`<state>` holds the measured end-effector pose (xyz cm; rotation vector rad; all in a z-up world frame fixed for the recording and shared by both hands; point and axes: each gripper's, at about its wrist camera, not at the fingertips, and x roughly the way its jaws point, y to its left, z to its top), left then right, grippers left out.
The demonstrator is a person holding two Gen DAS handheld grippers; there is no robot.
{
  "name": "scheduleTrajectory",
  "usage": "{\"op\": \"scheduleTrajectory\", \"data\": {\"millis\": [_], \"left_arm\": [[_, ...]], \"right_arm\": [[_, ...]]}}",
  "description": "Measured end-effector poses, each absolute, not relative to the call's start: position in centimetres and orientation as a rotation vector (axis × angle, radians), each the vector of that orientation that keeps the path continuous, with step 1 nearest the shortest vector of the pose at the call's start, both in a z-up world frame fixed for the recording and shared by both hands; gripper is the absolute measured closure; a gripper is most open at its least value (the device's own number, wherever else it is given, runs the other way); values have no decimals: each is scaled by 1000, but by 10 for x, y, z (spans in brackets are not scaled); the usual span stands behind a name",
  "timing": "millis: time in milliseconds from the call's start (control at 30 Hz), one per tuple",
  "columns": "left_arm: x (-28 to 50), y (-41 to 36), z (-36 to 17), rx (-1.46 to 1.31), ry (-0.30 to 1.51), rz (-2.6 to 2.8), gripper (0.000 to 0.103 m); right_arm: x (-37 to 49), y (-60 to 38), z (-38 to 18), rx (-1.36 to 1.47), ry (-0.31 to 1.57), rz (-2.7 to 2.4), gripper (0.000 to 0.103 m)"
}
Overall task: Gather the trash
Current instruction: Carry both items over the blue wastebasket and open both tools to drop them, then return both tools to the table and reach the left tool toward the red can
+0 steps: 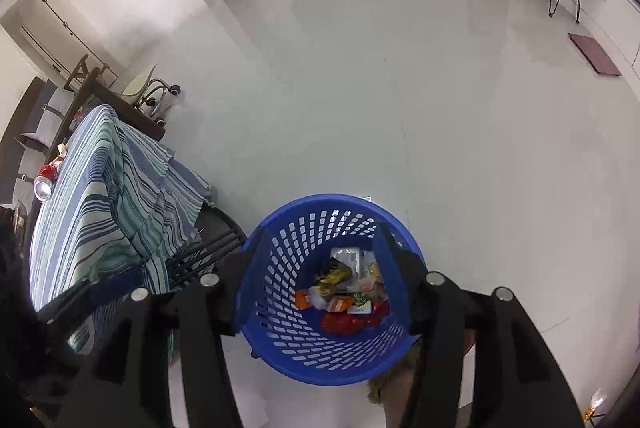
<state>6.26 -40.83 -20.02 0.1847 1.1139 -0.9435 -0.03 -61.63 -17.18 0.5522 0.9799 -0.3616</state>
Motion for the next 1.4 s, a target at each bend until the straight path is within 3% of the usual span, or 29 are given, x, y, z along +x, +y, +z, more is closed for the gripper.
{"op": "scheduleTrajectory", "data": {"millis": [67, 167, 367, 533, 800, 1067, 1400], "left_arm": [[53, -389, -175, 196, 1035, -959, 17], [43, -347, -141, 202, 924, -948, 8], [59, -232, -127, 196, 909, -756, 7], [86, -137, -132, 226, 913, -539, 7], [134, -17, -136, 171, 950, -354, 7], [139, 39, -144, 190, 976, -341, 7], [160, 57, -137, 169, 978, -371, 6]], "right_arm": [[-2, -612, -167, 512, 959, -381, 26], [8, -587, -161, 387, 943, -419, 13], [23, -508, -148, 166, 897, -354, 13], [52, -420, -122, 146, 871, -160, 12], [114, -289, -107, -1, 957, 146, 6], [154, -228, -120, -68, 1026, 209, 6], [171, -203, -136, -183, 981, 211, 6]]}}
